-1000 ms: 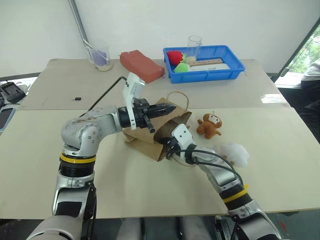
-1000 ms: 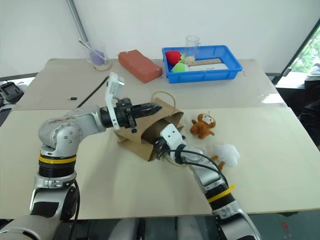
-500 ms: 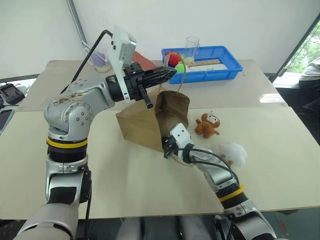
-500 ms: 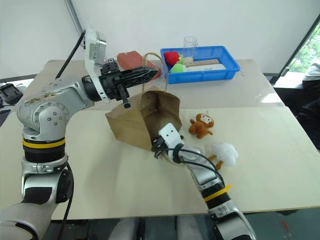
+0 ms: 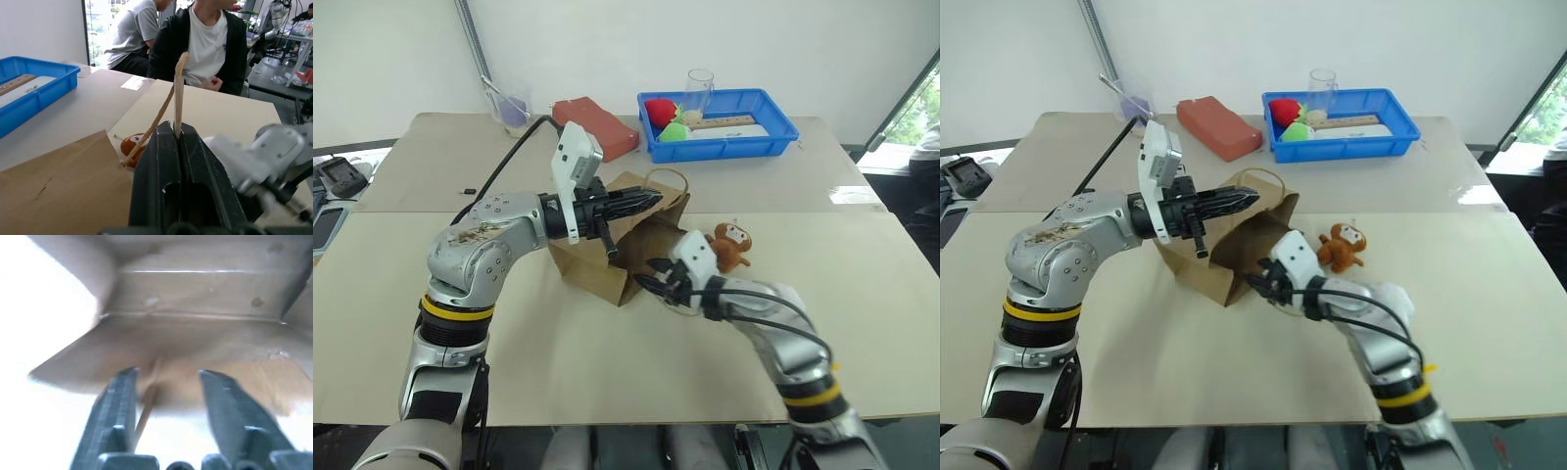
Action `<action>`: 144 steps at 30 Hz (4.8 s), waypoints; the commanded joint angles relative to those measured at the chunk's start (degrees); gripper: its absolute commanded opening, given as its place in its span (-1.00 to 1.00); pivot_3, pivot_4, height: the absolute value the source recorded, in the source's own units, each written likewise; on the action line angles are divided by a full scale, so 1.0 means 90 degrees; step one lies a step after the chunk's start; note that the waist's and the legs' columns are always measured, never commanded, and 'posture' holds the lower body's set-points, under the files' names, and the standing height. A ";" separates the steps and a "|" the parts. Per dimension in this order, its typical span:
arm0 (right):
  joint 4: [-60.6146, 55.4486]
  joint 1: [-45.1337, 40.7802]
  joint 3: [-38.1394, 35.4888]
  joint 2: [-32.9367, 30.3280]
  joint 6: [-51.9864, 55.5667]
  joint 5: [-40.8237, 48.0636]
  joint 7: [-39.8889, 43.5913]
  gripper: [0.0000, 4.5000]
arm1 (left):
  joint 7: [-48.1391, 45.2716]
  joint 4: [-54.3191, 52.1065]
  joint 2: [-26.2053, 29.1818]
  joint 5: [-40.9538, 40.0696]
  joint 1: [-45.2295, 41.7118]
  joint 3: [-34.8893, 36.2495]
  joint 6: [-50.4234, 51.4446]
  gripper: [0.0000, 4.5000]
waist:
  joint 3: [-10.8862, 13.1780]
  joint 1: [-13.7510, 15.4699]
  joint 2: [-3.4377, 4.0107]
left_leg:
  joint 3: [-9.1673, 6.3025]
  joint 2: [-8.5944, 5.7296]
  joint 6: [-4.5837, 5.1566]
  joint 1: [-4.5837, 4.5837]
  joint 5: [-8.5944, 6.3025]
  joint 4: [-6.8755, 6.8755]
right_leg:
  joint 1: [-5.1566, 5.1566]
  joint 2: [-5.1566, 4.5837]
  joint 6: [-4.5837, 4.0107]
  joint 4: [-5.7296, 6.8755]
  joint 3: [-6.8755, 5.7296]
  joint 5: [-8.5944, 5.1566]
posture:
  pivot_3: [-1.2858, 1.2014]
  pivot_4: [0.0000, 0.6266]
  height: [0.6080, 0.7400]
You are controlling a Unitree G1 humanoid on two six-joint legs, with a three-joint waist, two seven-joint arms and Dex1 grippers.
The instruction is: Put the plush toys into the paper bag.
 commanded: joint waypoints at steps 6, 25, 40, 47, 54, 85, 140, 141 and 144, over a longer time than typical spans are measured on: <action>-0.0697 0.0052 -0.1094 -0.1549 0.0119 0.0441 0.0633 0.98 | -0.0309 -0.0321 0.0075 -0.0186 0.0142 -0.0024 0.0004 -1.00 | 0.0001 -0.0050 -0.0002 | 0.0004 0.0003 0.0001 0.0004 0.0000 -0.0001 | 0.0002 0.0005 0.0000 -0.0002 0.0003 0.0000 | 0.03 -0.52 1.00; 0.3075 -0.0982 -0.0077 -0.1490 -0.1838 -0.1881 -0.0344 0.46 | 0.0042 -0.0605 -0.0092 -0.0210 0.0470 -0.0133 0.0013 -1.00 | 0.0002 -0.0024 -0.0004 | 0.0014 0.0000 0.0001 0.0002 0.0000 -0.0002 | 0.0003 -0.0001 -0.0001 -0.0008 0.0009 0.0001 | 0.03 -0.52 1.00; 0.2074 -0.0949 -0.0595 -0.2256 -0.1778 -0.1161 0.1133 -0.99 | -0.0021 -0.0432 0.0009 -0.0174 0.0370 -0.0097 -0.0065 -1.00 | 0.0003 -0.0019 -0.0002 | 0.0013 -0.0001 0.0002 -0.0001 0.0000 -0.0003 | 0.0001 -0.0002 -0.0001 -0.0009 0.0009 0.0001 | 0.03 -0.52 1.00; -0.0371 -0.0375 -0.0860 -0.3352 -0.0584 0.0239 0.2540 -0.99 | -0.0171 -0.0307 0.0046 -0.0075 0.0320 -0.0180 -0.0194 -1.00 | 0.0004 0.0003 -0.0002 | 0.0007 0.0002 0.0010 -0.0001 -0.0006 -0.0004 | 0.0004 -0.0001 0.0002 -0.0016 0.0005 -0.0001 | 0.03 -0.52 1.00; -0.0820 -0.1112 0.0179 -0.2376 -0.0368 -0.0059 0.1979 -0.99 | -0.0232 -0.0286 -0.0025 -0.0149 0.0230 -0.0187 -0.0105 -1.00 | 0.0004 -0.0043 -0.0002 | 0.0008 0.0005 0.0007 0.0006 -0.0003 0.0001 | 0.0005 0.0006 -0.0001 -0.0006 0.0006 0.0000 | 0.03 -0.52 1.00; -0.0999 -0.0895 -0.0562 -0.1518 0.0440 0.0176 0.1494 0.98 | -0.0039 -0.0334 -0.0203 -0.0280 0.0283 -0.0078 0.0025 -1.00 | 0.0004 0.0063 -0.0002 | 0.0001 -0.0002 0.0008 -0.0008 -0.0004 -0.0002 | -0.0003 -0.0004 -0.0002 -0.0012 0.0002 0.0001 | 0.03 -0.52 1.00; 0.1194 -0.1855 -0.0250 0.0482 0.0093 0.0050 -0.0973 -0.98 | 0.0185 -0.0434 -0.0254 -0.1281 0.0150 0.0447 0.0719 -1.00 | 0.0006 0.0128 -0.0005 | 0.0006 -0.0001 0.0007 -0.0009 -0.0004 0.0001 | -0.0007 -0.0002 0.0000 -0.0008 0.0004 0.0000 | 0.03 -0.52 1.00; 0.1274 -0.1893 -0.0276 0.0596 0.0062 0.0024 -0.1059 -0.98 | 0.0197 -0.0441 -0.0257 -0.1285 0.0154 0.0445 0.0723 -1.00 | 0.0006 0.0127 -0.0005 | 0.0006 -0.0001 0.0008 -0.0009 -0.0004 0.0001 | -0.0007 -0.0002 0.0000 -0.0008 0.0004 0.0000 | 0.03 -0.52 1.00; 0.1362 -0.1927 -0.0268 0.0806 0.0068 -0.0067 -0.1222 -0.54 | 0.0232 -0.0453 -0.0272 -0.1285 0.0158 0.0445 0.0734 -1.00 | 0.0005 0.0120 -0.0005 | 0.0006 0.0000 0.0007 -0.0009 -0.0004 -0.0001 | -0.0008 -0.0002 -0.0001 -0.0006 0.0004 0.0000 | 0.03 -0.52 1.00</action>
